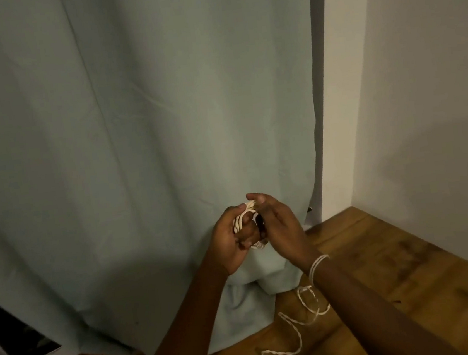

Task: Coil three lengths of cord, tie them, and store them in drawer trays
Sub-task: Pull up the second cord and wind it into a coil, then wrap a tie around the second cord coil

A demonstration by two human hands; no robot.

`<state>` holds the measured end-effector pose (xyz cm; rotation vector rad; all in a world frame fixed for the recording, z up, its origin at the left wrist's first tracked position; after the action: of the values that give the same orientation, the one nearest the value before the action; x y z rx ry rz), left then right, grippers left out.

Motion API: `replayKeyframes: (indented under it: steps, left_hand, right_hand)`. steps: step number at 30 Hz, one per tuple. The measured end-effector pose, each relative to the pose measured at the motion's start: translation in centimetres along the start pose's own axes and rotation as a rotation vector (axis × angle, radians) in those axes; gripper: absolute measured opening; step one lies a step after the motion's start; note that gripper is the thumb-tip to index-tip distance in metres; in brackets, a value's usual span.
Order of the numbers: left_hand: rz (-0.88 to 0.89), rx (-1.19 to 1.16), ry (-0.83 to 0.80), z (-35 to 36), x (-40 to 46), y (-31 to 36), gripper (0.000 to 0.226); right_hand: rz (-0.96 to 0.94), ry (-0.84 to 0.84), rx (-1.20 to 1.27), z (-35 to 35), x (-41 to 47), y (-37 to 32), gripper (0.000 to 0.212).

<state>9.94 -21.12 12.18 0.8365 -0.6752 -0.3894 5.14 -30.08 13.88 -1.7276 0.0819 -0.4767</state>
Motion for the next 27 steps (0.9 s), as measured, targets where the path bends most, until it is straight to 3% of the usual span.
replayKeyframes:
  steps: [2, 5, 6, 10, 14, 18, 23, 25, 27]
  left_hand:
    - [-0.005, 0.169, 0.063, -0.4, 0.1, -0.6, 0.038]
    - [0.082, 0.635, 0.214, -1.2, 0.5, -0.5, 0.031]
    - [0.070, 0.625, 0.226, -0.9, 0.5, -0.9, 0.029]
    - [-0.040, 0.232, 0.118, 1.3, 0.1, -4.1, 0.029]
    - [-0.102, 0.277, 0.025, 2.1, -0.4, -8.0, 0.032]
    - [-0.194, 0.283, 0.047, 3.5, -0.6, -11.9, 0.038]
    - [-0.322, 0.441, 0.128, 3.5, 0.2, -17.0, 0.036]
    - [-0.360, 0.498, 0.152, 2.8, 1.0, -18.5, 0.025]
    - [-0.392, 0.530, 0.158, 1.9, 1.7, -19.9, 0.026]
  right_hand:
    - [-0.100, 0.102, -0.112, -0.2, -0.2, 0.2, 0.032]
    - [-0.172, 0.222, -0.185, -1.4, -0.4, 0.6, 0.023]
    - [-0.172, 0.256, -0.200, -1.9, -0.6, 0.8, 0.022]
    - [-0.103, 0.393, -0.214, -3.9, -0.9, 2.3, 0.026]
    - [0.008, 0.436, -0.167, -6.2, -2.0, 5.5, 0.041]
    - [0.186, 0.327, -0.014, -8.0, -3.3, 8.1, 0.044]
    - [0.453, 0.152, -0.011, -11.9, -3.8, 13.7, 0.047]
    - [0.561, 0.245, -0.019, -15.7, -4.1, 17.1, 0.061]
    - [0.677, 0.424, -0.145, -21.2, -4.9, 21.4, 0.055]
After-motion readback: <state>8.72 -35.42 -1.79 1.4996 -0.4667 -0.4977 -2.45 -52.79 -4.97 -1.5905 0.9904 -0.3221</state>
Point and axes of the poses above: each hand's wrist, its own x-axis towards the middle knuckle, its own z-axis out of the palm, y = z × x, the point moved 6 cm from there along x, towards the middle knuckle, and after that the axes turned 14 degrees about z, right-handed, at the moved point
